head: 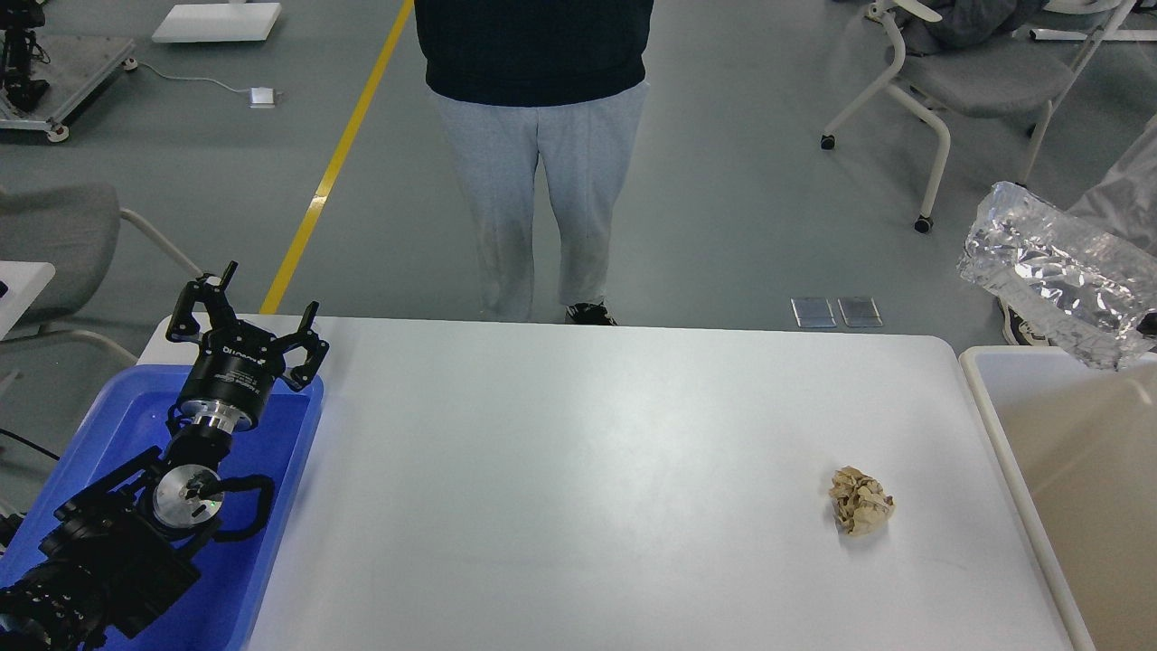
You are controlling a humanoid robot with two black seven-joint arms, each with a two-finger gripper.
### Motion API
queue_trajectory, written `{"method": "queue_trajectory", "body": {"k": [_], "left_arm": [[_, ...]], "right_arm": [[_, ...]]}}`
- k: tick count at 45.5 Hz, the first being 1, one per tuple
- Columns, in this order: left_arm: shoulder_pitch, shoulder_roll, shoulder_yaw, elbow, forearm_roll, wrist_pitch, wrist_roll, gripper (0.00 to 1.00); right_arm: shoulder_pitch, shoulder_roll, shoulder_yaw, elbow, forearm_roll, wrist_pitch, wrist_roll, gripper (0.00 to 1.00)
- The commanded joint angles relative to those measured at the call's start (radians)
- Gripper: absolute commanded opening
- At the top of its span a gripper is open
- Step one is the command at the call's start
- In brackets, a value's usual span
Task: Tidy desktop
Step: 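Carry the foil over the white bin and release it inside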
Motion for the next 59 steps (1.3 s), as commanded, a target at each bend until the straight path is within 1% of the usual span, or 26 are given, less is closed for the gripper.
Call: {"method": "queue_trajectory", "body": {"k": [1, 11, 13, 16, 20, 25, 33, 39, 43, 47, 53, 59], "left_arm": [[0.0, 0.0, 0.0, 0.0, 0.0, 0.0, 0.0, 1.0], [0.0, 0.0, 0.0, 0.0, 0.0, 0.0, 0.0, 1.0], [0.0, 0.0, 0.0, 0.0, 0.0, 0.0, 0.0, 1.0], [0.0, 0.0, 0.0, 0.0, 0.0, 0.0, 0.0, 1.0], [0.0, 0.0, 0.001, 0.0, 0.0, 0.0, 0.0, 1.0], [0.0, 0.0, 0.0, 0.0, 0.0, 0.0, 0.0, 1.0], [0.0, 0.0, 0.001, 0.0, 0.0, 0.0, 0.0, 1.0], [0.0, 0.0, 0.0, 0.0, 0.0, 0.0, 0.0, 1.0], [0.0, 0.0, 0.0, 0.0, 0.0, 0.0, 0.0, 1.0], [0.0, 0.0, 0.001, 0.0, 0.0, 0.0, 0.0, 1.0], [0.0, 0.0, 0.0, 0.0, 0.0, 0.0, 0.0, 1.0], [0.0, 0.0, 0.0, 0.0, 0.0, 0.0, 0.0, 1.0]], "right_arm": [[0.029, -0.031, 0.0, 0.008, -0.009, 0.028, 0.0, 0.0], [0.013, -0.034, 0.0, -0.044, -0.007, 0.017, 0.006, 0.0], [-0.003, -0.028, 0.0, -0.07, 0.002, 0.013, 0.022, 0.0], [-0.046, -0.012, 0.002, -0.127, 0.01, -0.009, 0.061, 0.0], [-0.084, 0.02, 0.011, -0.207, 0.017, -0.027, 0.103, 0.0], [-0.147, 0.055, 0.008, -0.308, 0.109, -0.03, 0.147, 0.0], [-0.25, 0.13, 0.011, -0.44, 0.243, -0.059, 0.178, 0.0], [-0.322, 0.178, 0.019, -0.532, 0.355, -0.084, 0.224, 0.0], [-0.372, 0.242, 0.02, -0.601, 0.431, -0.116, 0.246, 0.0], [-0.415, 0.28, 0.02, -0.65, 0.483, -0.132, 0.272, 0.0], [-0.455, 0.352, 0.02, -0.75, 0.569, -0.187, 0.292, 0.0], [-0.474, 0.435, 0.022, -0.863, 0.619, -0.198, 0.318, 0.0]]}}
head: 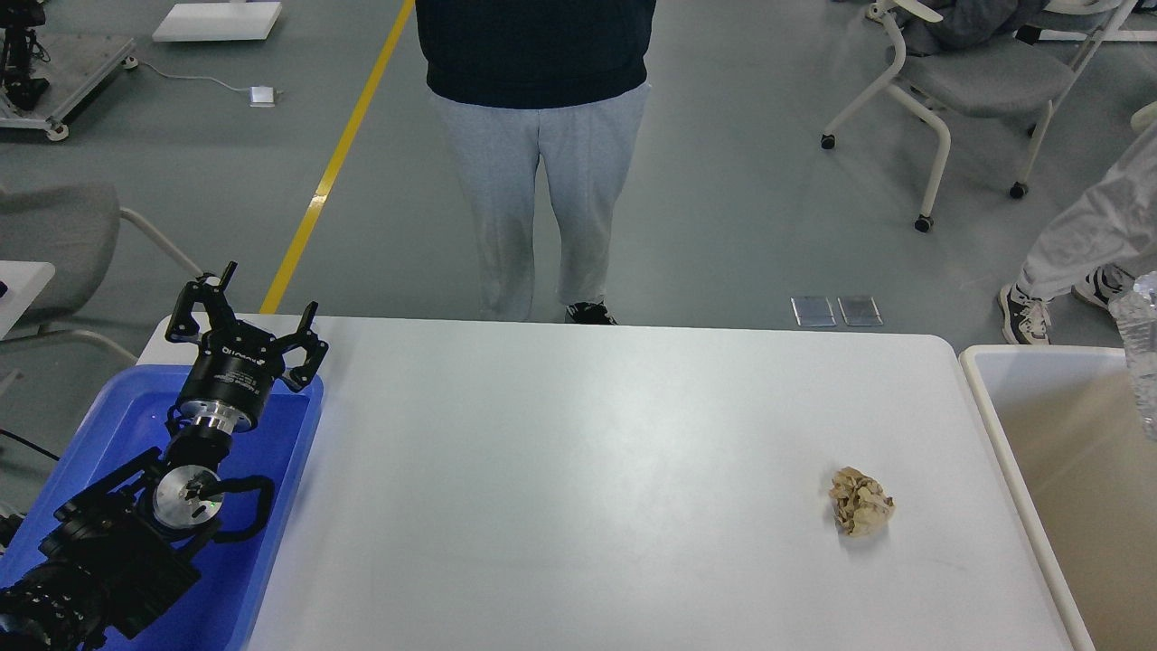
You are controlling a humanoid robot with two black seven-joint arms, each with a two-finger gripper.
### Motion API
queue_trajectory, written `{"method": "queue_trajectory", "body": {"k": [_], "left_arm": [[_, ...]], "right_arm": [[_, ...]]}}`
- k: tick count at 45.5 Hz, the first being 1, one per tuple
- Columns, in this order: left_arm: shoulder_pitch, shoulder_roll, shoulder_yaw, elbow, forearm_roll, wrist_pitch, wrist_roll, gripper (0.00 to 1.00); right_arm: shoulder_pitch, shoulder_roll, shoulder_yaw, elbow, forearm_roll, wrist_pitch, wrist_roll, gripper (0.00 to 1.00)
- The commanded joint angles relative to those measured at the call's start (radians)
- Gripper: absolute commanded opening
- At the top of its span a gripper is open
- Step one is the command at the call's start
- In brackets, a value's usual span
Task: Tidy desktop
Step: 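Carry the foil over the white bin and release it inside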
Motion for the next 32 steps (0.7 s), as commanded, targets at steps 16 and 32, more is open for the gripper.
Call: {"method": "queue_trajectory", "body": {"k": [16, 32], "left_arm": [[0.001, 0.0, -0.001, 0.0, 0.0, 0.0, 0.0, 1.0], [0.001, 0.0, 0.001, 0.0, 0.0, 0.001, 0.0, 1.0]], "right_arm": [[-0.12, 0.264, -0.003, -0.238, 0.132, -0.164, 0.082, 0.0], [-0.15, 0.321, -0.041, -0.235, 0.132, -0.291, 0.081, 0.0]]}}
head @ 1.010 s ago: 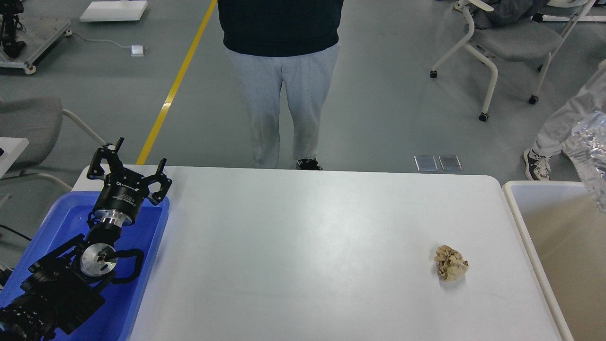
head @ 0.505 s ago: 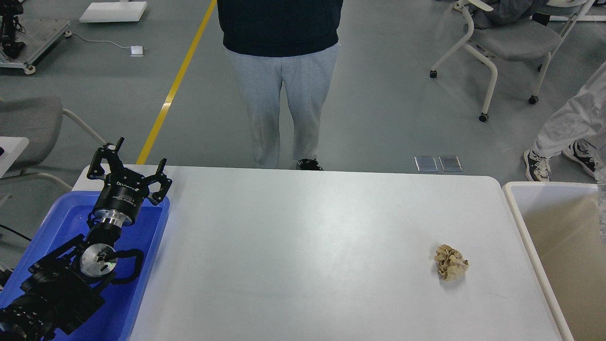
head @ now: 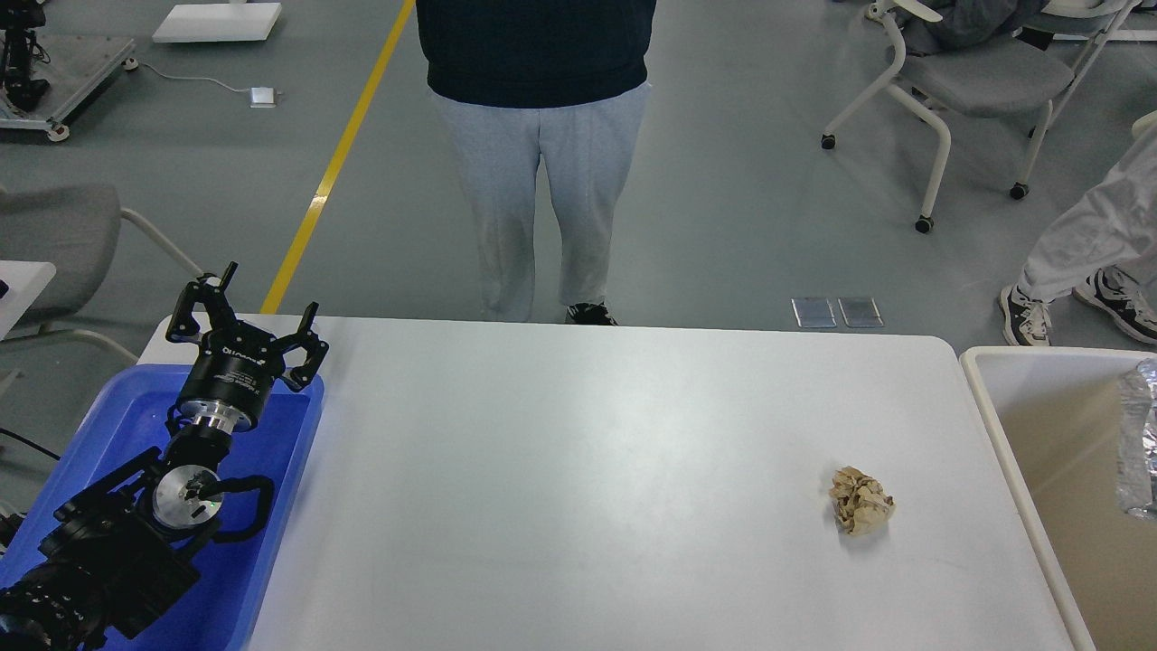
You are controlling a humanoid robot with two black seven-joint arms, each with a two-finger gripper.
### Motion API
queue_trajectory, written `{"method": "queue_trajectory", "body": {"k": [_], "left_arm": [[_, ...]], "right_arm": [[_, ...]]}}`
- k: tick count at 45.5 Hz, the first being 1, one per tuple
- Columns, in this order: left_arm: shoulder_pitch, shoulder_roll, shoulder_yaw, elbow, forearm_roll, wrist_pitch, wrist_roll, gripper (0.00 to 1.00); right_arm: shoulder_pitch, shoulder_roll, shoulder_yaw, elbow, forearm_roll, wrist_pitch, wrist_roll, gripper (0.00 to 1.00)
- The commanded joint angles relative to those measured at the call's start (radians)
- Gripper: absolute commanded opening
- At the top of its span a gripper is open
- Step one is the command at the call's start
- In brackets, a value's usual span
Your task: Tidy desktop
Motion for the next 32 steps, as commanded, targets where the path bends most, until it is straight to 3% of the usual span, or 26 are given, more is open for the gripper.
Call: {"method": "queue_trajectory", "body": {"k": [1, 23, 27, 29, 32], "left_arm": [[0.0, 0.0, 0.001, 0.0, 0.0, 0.001, 0.0, 1.0], [0.0, 0.0, 0.001, 0.0, 0.0, 0.001, 0.0, 1.0], [0.0, 0.0, 0.001, 0.0, 0.0, 0.001, 0.0, 1.0], [0.0, 0.0, 0.001, 0.0, 0.0, 0.001, 0.0, 1.0], [-0.001, 0.0, 0.001, 0.0, 0.0, 0.001, 0.0, 1.0]], "right_arm": [[-0.025, 0.048, -0.03, -0.008, 0.005, -0.086, 0.003, 0.0], [-0.027, 0.048, -0.038, -0.01, 0.005, -0.115, 0.0, 0.0], [-0.022, 0.046, -0.037, -0.01, 0.005, -0.127, -0.002, 0.43], [-0.022, 0.046, -0.038, -0.01, 0.005, -0.133, -0.002, 0.54], [-0.02, 0.045, -0.038, -0.01, 0.005, -0.133, -0.002, 0.61]]}}
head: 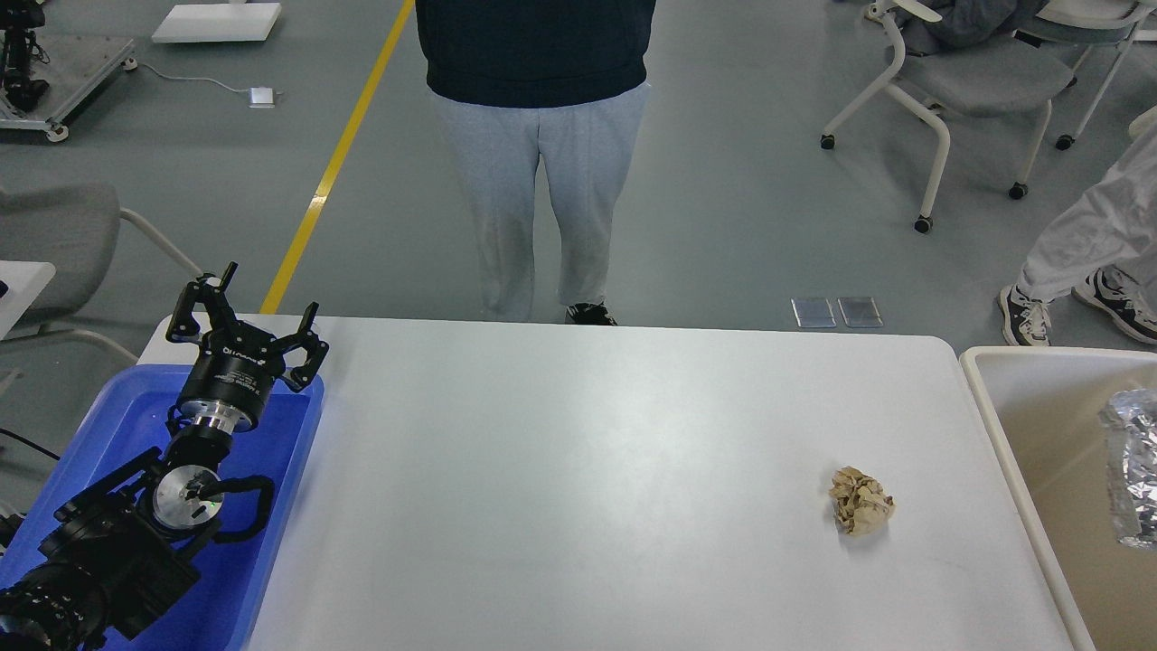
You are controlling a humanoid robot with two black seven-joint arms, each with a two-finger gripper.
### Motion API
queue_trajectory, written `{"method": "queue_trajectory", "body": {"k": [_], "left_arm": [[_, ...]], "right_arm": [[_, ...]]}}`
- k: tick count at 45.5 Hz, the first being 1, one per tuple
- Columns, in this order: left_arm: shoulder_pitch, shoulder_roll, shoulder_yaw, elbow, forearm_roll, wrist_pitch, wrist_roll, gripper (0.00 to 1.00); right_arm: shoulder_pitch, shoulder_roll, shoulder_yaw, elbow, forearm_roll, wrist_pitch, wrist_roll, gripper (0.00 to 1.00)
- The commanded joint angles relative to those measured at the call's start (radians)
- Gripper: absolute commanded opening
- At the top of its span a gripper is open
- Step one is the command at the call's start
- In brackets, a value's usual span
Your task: Tidy desktop
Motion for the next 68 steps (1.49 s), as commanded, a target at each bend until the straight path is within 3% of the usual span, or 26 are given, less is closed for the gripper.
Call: {"method": "queue_trajectory", "body": {"k": [1, 5, 6, 27, 37, 49, 60, 68], "left_arm": [[0.0, 0.0, 0.001, 0.0, 0.0, 0.0, 0.0, 1.0], [0.0, 0.0, 0.001, 0.002, 0.0, 0.0, 0.0, 1.0], [0.0, 0.0, 0.001, 0.0, 0.0, 0.002, 0.0, 1.0], [0.0, 0.0, 0.001, 0.0, -0.002, 0.003, -0.002, 1.0], [0.0, 0.0, 0.001, 0.0, -0.002, 0.003, -0.002, 1.0], [0.0, 0.0, -0.001, 0.002, -0.002, 0.003, -0.002, 1.0], [0.0, 0.0, 0.001, 0.0, -0.002, 0.003, -0.002, 1.0], [0.0, 0.0, 0.001, 0.0, -0.002, 0.003, -0.002, 1.0]], "right_arm": [[0.004, -0.001, -0.002, -0.001, 0.0, -0.02, -0.002, 0.64], [0.004, -0.004, -0.002, -0.001, 0.0, -0.02, -0.004, 0.85], [0.008, -0.007, 0.0, -0.002, 0.0, -0.02, -0.004, 0.99], [0.038, -0.016, 0.012, -0.001, 0.0, -0.02, -0.002, 0.99], [0.053, -0.062, 0.165, 0.051, 0.002, -0.006, 0.003, 0.99], [-0.039, -0.251, 0.435, 0.442, 0.0, -0.005, 0.004, 1.0], [-0.175, -0.191, 0.791, 0.671, -0.018, -0.003, 0.055, 1.0], [-0.258, -0.087, 0.968, 0.87, -0.083, -0.02, 0.055, 1.0]]}}
